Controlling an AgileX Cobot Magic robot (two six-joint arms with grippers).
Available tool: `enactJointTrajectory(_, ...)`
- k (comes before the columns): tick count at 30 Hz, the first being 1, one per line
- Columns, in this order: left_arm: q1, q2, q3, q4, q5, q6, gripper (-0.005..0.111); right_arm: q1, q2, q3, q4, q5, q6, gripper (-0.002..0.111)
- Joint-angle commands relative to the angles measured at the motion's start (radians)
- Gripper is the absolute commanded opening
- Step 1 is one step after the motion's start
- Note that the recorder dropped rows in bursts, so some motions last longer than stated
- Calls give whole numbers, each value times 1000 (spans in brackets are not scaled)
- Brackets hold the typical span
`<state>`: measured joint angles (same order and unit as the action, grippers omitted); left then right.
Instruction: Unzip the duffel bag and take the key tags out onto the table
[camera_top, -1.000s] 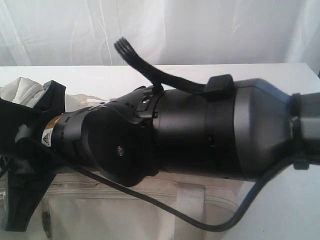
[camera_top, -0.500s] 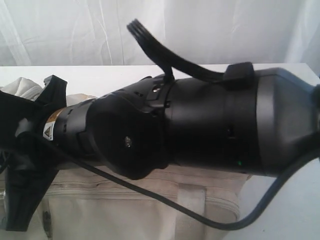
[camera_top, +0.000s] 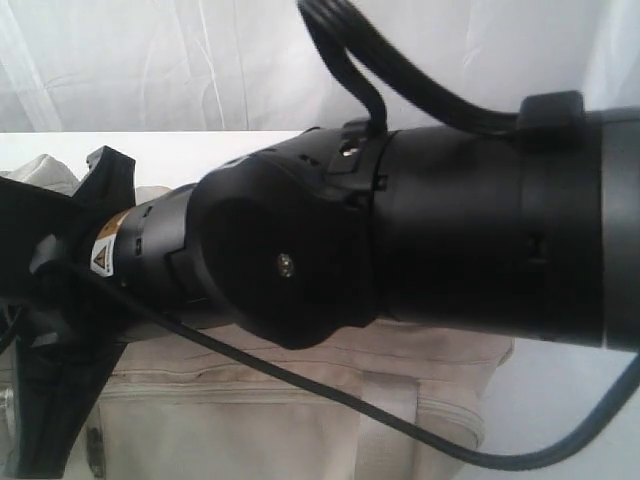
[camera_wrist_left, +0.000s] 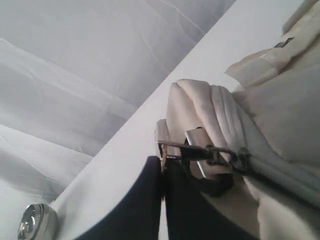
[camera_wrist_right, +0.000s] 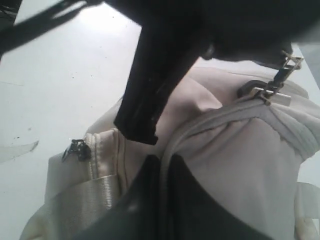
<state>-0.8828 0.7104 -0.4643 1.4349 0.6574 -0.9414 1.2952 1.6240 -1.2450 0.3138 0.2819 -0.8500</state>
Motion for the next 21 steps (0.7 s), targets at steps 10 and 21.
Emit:
enactJointTrajectory(10, 186, 16, -17, 222, -31, -331, 0, 2, -26, 1, -34, 79, -3, 0)
enactJointTrajectory(21, 317, 16, -117, 44, -236, -238, 0, -86, -26, 1, -46, 120, 23, 0)
